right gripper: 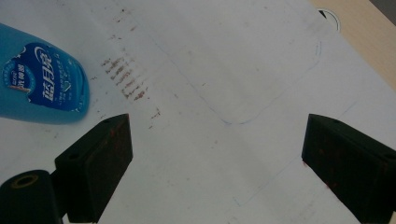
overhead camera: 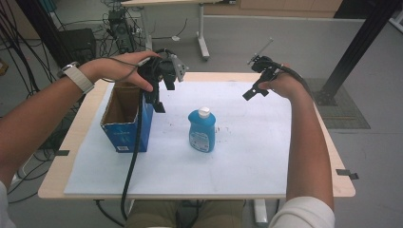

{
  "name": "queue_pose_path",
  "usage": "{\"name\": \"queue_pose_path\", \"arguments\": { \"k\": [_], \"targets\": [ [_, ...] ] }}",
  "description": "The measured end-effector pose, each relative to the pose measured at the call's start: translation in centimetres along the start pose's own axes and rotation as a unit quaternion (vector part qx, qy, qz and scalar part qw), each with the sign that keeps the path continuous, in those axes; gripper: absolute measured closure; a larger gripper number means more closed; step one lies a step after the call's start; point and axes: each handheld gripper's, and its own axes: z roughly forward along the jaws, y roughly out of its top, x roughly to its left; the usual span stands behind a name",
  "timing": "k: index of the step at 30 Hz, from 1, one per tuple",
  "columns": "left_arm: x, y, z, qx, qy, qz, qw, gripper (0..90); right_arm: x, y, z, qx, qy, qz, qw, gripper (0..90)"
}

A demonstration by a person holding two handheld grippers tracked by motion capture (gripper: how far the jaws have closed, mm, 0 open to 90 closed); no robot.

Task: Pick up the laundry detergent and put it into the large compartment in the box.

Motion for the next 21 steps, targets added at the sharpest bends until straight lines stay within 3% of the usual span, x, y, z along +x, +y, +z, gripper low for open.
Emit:
{"name": "queue_pose_path", "arguments": {
  "k": [11,21],
  "targets": [
    [0.1,1.3,0.1,0.007,-0.001,0.038,0.9992,5.3,-0.1,0.1,0.1,0.001,0.002,-0.002,1.0,8.6],
    [0.5,3.2,0.2,0.01,-0.001,0.082,0.9966,5.4,-0.1,0.2,0.3,0.004,0.004,-0.002,1.0,8.6]
  ]
}}
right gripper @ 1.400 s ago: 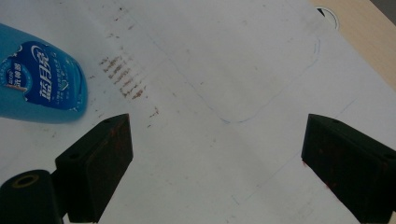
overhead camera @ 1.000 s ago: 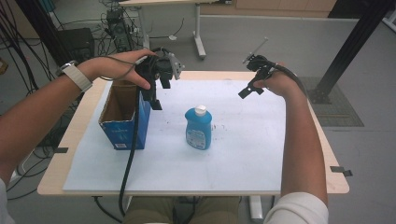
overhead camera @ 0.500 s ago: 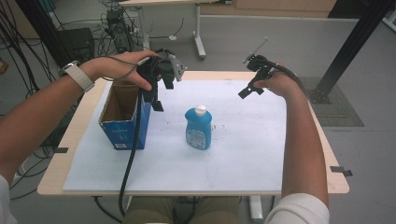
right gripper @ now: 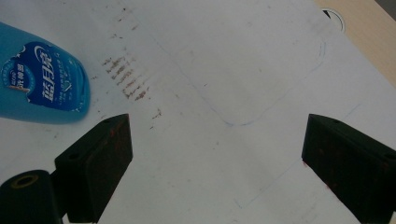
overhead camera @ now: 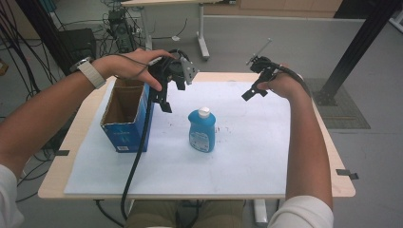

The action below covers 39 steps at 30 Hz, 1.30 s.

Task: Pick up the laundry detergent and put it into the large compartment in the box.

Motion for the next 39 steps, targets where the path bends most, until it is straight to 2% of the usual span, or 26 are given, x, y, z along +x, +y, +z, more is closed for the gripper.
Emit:
{"name": "queue_pose_path", "arguments": {
  "k": [8,22,34,39],
  "targets": [
    [0.9,1.2,0.5,0.001,-0.008,0.021,0.9998,5.4,-0.2,-0.3,0.1,-0.002,0.001,0.003,1.0,8.6],
    [1.5,3.6,0.7,-0.001,-0.012,0.049,0.9987,5.4,-0.3,-0.8,0.2,-0.007,0.004,0.006,1.0,8.6],
    [1.9,5.4,1.4,0.008,-0.016,0.064,0.9978,7.3,-0.5,-1.6,-0.3,-0.017,0.003,0.012,0.9998,8.6],
    [1.9,5.8,1.7,0.009,-0.013,0.062,0.9979,6.4,-0.6,-1.8,-0.5,-0.018,0.001,0.013,0.9998,8.6]
  ]
}}
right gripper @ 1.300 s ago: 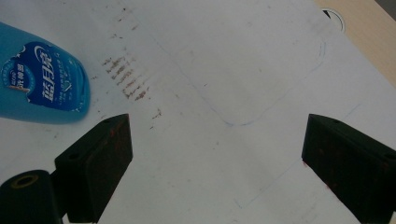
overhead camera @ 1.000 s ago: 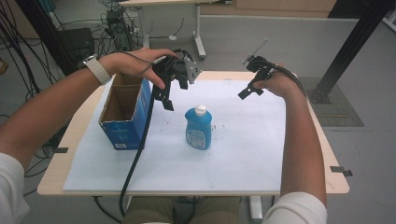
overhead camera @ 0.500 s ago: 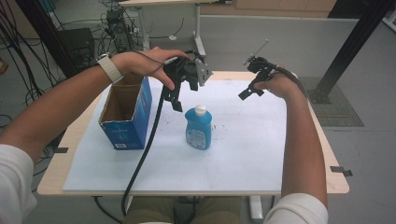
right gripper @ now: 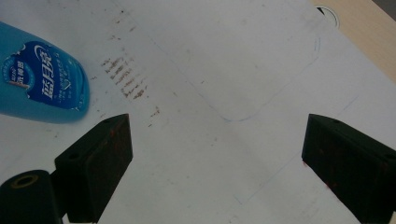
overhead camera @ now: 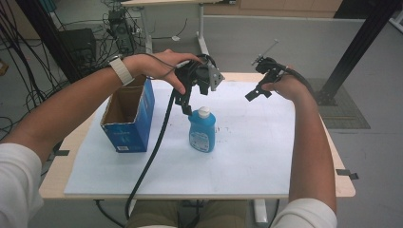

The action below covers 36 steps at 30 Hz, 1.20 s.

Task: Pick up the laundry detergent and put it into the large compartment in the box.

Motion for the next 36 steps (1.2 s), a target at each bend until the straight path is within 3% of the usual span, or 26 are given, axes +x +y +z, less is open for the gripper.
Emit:
{"name": "queue_pose_path", "arguments": {
  "k": [16,36],
  "targets": [
    [0.1,1.5,1.1,0.011,0.007,0.002,0.9999,6.2,-0.1,-0.5,-0.2,-0.001,-0.001,0.004,1.0,8.6],
    [-0.1,1.7,1.9,0.009,0.013,0.0,0.9999,6.2,-0.1,-0.7,-0.2,-0.002,-0.003,0.006,1.0,8.6]
  ]
}}
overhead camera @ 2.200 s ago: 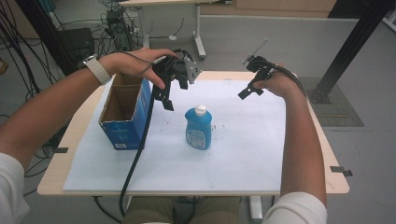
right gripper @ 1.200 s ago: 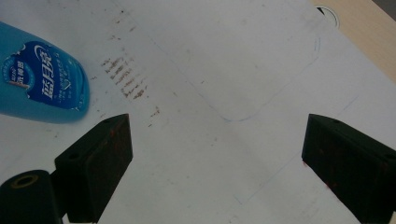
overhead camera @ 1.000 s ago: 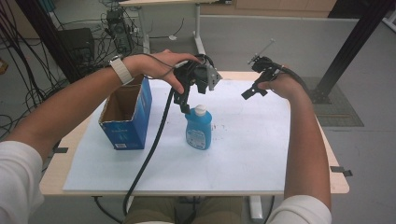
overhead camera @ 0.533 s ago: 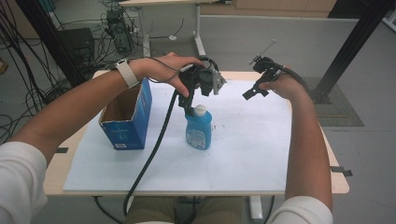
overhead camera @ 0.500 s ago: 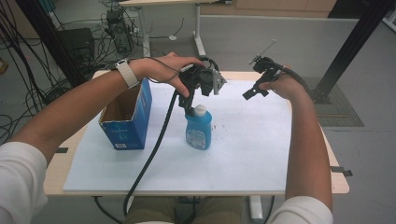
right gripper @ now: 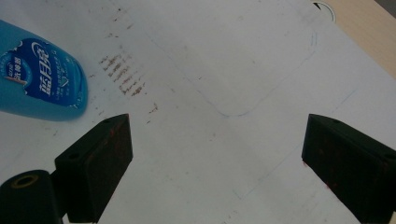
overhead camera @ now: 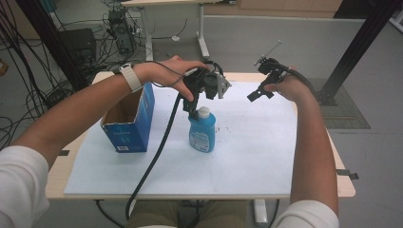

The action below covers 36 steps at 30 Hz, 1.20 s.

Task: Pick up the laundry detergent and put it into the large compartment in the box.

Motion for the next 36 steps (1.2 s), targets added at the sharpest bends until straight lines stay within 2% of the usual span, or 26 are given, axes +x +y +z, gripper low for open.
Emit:
{"name": "queue_pose_path", "arguments": {
  "k": [36],
  "targets": [
    [-0.26,-0.64,0.24,-0.011,0.003,-0.002,0.9999,6.4,0.14,-0.22,-0.3,-0.004,-0.004,0.003,1.0,8.6]
  ]
}}
